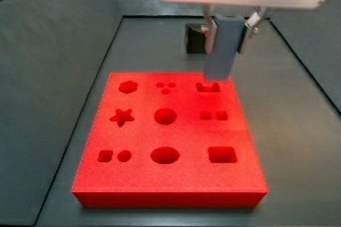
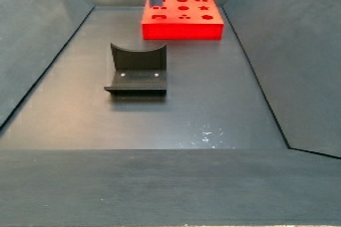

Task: Pick up the arch object. Move up. Rotate the arch object. Move to above the board. Insert the arch object.
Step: Insert the arch object.

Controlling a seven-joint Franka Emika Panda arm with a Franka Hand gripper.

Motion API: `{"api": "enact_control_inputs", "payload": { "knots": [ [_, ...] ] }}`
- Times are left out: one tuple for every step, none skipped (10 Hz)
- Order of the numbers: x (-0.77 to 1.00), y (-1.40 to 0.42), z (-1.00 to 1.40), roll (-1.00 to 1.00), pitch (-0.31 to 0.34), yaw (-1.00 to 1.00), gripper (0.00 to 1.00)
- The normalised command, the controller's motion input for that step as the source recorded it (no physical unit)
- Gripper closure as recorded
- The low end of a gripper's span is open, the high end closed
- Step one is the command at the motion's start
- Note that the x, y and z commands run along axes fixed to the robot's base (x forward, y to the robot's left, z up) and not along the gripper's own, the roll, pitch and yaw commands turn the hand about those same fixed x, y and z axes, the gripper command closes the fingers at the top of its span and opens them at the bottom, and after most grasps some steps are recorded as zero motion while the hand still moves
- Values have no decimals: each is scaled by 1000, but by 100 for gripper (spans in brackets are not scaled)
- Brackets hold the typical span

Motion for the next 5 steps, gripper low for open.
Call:
{"api": "enact_control_inputs", "payload": {
  "knots": [
    [77,31,-289,41,4,0,100],
    [0,106,-209,103,73,0,100],
    [-149,89,-180,131,67,0,100],
    [-303,9,-174,40,20,0,100],
    [-200,0,-171,0,0,0,100]
  ]
}}
